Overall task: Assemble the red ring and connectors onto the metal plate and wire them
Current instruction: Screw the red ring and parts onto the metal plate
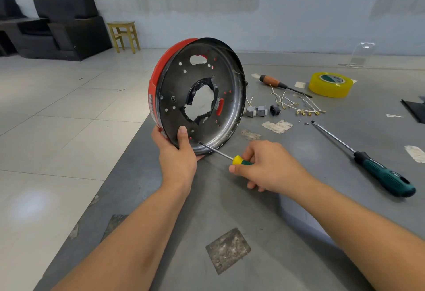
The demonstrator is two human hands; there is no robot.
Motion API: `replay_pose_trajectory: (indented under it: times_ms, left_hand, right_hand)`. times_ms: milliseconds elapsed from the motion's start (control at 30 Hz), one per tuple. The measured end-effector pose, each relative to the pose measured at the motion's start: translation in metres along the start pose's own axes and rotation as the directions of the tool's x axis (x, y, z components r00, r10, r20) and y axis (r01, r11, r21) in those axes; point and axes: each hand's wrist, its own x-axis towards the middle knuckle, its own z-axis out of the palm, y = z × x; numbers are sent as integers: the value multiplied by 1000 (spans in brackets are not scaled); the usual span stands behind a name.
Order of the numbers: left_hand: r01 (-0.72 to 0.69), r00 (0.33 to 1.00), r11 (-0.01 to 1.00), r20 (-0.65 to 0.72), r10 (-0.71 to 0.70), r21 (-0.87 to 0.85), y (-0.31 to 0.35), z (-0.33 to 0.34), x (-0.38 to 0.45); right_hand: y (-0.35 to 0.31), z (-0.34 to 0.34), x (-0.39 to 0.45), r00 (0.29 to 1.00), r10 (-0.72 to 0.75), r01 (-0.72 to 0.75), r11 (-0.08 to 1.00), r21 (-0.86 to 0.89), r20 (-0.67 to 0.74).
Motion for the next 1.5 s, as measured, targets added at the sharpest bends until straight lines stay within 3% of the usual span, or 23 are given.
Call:
replay_pose_trajectory:
  times_ms: [67, 100, 167, 233, 300, 500, 600, 667, 867, 967, 1033, 1100, 1167, 1200, 1333, 1433, 1500]
  left_hand:
    - [15, 1000, 999, 10, -15, -30, 2, 0, -2]
    - [18, 1000, 999, 12, -18, -35, 2, 1, -3]
    - [18, 1000, 999, 15, -17, -27, 3, 1, -4]
    - [18, 1000, 1000, 15, -17, -19, 3, 1, -4]
    - [6, 1000, 1000, 15, -6, -2, 2, 1, -4]
    - [11, 1000, 1000, 23, -10, -7, 0, 1, -2]
    - [-7, 1000, 1000, 29, 7, 18, -3, 0, -2]
    - [-25, 999, 999, 33, 24, 37, -3, 0, -2]
    - [-45, 998, 999, 52, 43, 23, -5, 0, -1]
    - [-49, 997, 998, 57, 47, 25, -4, 0, -2]
    - [-47, 997, 999, 62, 45, 21, -3, 0, -1]
    - [-46, 997, 999, 66, 44, 23, -3, 0, -1]
    - [-49, 997, 998, 65, 47, 29, -2, 0, -3]
    - [-51, 997, 998, 63, 49, 30, -1, 0, -3]
    - [-46, 998, 999, 38, 45, 6, -1, 0, -4]
    - [-14, 1000, 998, 20, 16, -67, -1, 0, -2]
    - [3, 1000, 993, 15, -1, -115, 1, -1, -1]
  right_hand:
    - [0, -1, -1, 994, -78, 52, 953, -297, -75]
    - [-1, -2, -2, 995, -80, 63, 957, -282, -51]
    - [-2, -5, -1, 995, 2, -8, 998, 61, 103]
    - [-2, -7, 1, 965, 60, -140, 941, 307, 255]
    - [1, -10, 3, 962, 62, -145, 941, 305, 266]
    - [2, -12, 4, 994, -29, 28, 1000, 12, 101]
    - [-1, -11, 1, 959, 58, -152, 931, 331, 278]
    - [-5, -13, -1, 939, 93, -242, 862, 445, 331]
    - [-5, -19, 0, 984, 64, -80, 993, 90, 165]
    - [-2, -16, -1, 999, -48, 45, 967, -249, -8]
    - [-6, -14, -5, 998, -61, 58, 946, -319, 0]
    - [-9, -13, -5, 995, 12, -9, 1000, -30, 102]
    - [-12, -14, -5, 967, 78, -147, 949, 280, 244]
    - [-12, -14, -5, 958, 84, -175, 929, 327, 276]
    - [-9, -15, -2, 972, 60, -93, 987, 134, 228]
    - [-8, -14, -3, 998, -57, 59, 997, -59, 34]
    - [-6, -10, -8, 974, -196, 146, 927, -345, -115]
